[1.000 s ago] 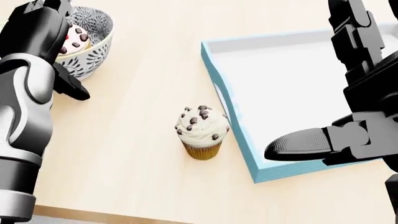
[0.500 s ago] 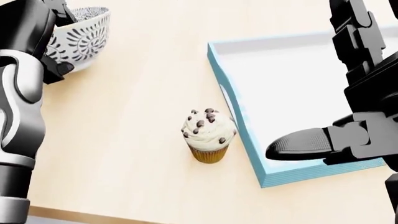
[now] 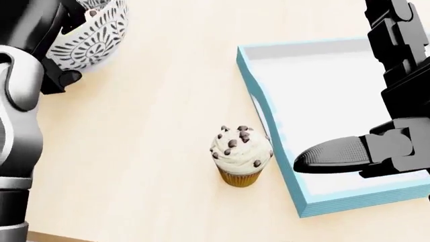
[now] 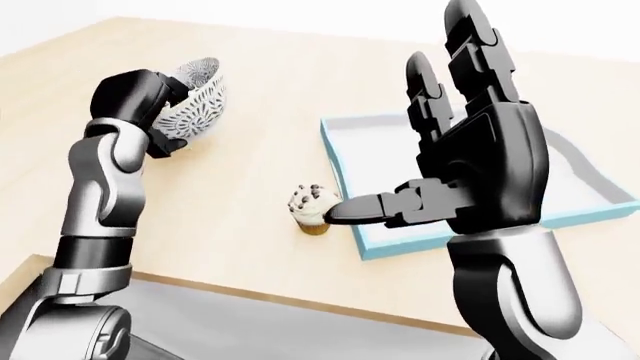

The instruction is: Pick up the bowl with cake and place it on the tray. Pick up the cupcake and place it on the tray.

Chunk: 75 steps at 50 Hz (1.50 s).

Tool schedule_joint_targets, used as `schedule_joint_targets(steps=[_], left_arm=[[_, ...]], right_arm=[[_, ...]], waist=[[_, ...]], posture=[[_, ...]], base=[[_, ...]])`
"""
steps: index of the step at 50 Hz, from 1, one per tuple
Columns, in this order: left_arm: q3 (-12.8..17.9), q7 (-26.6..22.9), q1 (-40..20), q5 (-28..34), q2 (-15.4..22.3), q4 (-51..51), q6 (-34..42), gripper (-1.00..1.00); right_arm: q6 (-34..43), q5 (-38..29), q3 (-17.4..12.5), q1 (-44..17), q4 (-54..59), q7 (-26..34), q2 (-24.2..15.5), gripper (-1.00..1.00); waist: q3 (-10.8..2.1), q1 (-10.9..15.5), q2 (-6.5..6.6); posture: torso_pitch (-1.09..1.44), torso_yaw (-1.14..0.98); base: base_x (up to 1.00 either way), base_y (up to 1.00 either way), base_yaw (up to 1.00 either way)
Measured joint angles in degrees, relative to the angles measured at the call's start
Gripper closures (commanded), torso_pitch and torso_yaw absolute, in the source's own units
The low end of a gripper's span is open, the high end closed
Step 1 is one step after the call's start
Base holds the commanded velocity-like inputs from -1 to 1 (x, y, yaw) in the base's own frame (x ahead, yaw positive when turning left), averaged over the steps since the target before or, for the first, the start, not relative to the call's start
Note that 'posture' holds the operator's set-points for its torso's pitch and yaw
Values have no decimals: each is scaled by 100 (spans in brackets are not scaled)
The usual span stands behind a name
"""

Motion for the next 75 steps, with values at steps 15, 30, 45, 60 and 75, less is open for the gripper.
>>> schedule_joint_targets(steps=[15, 30, 45, 60, 75], left_arm=[[178, -396, -330, 123, 199, -995, -129, 100], [154, -913, -273, 23, 130, -1291, -133, 100], [220, -852, -330, 34, 186, -1330, -169, 100], [211, -766, -306, 118, 134, -1160, -130, 100], [8, -795, -563, 32, 98, -1020, -330, 100]], right_arm=[[-151, 443, -210, 23, 9, -229, -378, -100], [-172, 855, -279, -29, -40, -524, -635, -100], [-176, 738, -71, -9, -21, -478, -494, -100], [-198, 643, -157, 107, -36, -323, -425, -100], [-219, 437, -247, 125, -8, -200, -385, -100]], waist=[[63, -29, -49], [-17, -81, 110], [155, 26, 398], [126, 354, -12], [121, 172, -135]], posture=[[0, 0], [0, 0], [0, 0], [0, 0], [0, 0]], base=[[0, 0, 0], [-37, 0, 0], [-36, -8, 0], [3, -53, 0], [31, -53, 0]])
